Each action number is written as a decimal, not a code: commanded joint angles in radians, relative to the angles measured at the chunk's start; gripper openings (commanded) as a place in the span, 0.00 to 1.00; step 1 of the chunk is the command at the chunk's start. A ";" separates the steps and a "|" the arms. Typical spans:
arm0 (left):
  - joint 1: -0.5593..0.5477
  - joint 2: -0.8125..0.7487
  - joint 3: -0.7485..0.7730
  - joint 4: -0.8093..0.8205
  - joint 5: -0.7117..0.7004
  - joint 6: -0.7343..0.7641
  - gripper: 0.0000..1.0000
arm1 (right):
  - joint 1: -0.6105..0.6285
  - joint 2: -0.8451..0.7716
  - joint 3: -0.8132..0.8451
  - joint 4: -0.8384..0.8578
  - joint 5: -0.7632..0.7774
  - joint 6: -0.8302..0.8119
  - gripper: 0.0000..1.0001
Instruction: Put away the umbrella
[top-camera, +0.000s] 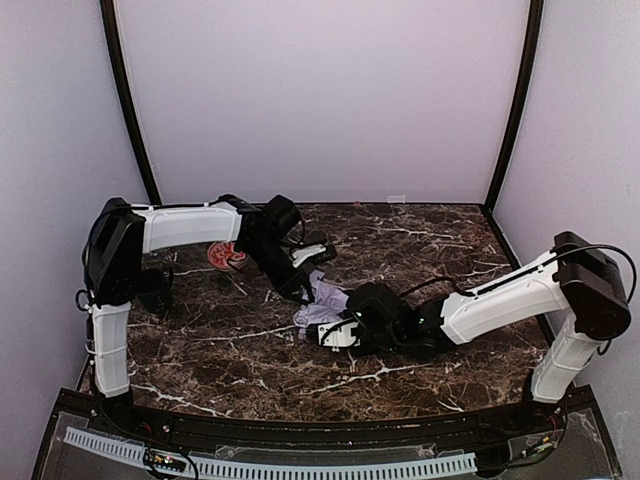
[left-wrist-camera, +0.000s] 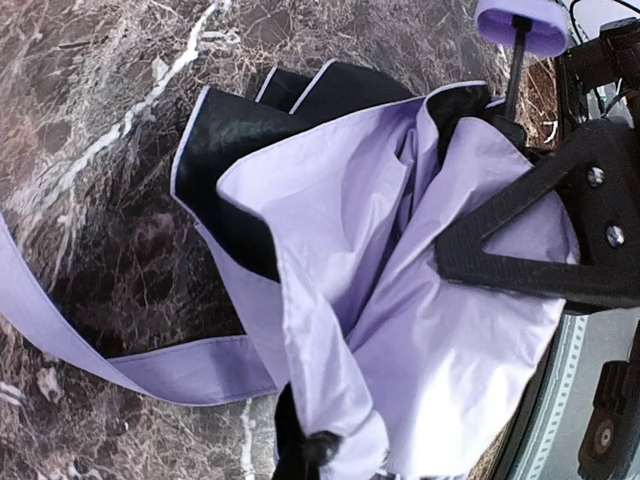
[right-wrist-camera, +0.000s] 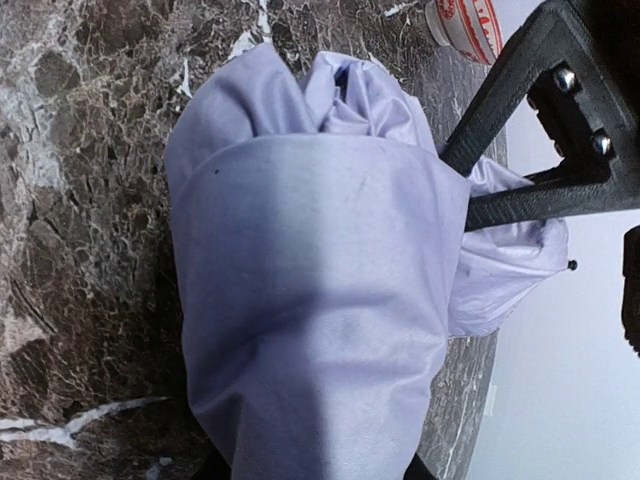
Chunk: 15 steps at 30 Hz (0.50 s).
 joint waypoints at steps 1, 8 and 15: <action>-0.042 0.086 0.157 0.072 0.084 0.060 0.00 | 0.073 0.025 0.026 -0.022 -0.158 -0.108 0.00; -0.094 0.287 0.361 -0.011 0.120 0.150 0.00 | 0.090 0.030 0.033 0.035 -0.251 -0.125 0.00; -0.119 0.256 0.341 -0.035 0.292 0.230 0.00 | 0.077 0.025 -0.045 0.145 -0.310 0.026 0.00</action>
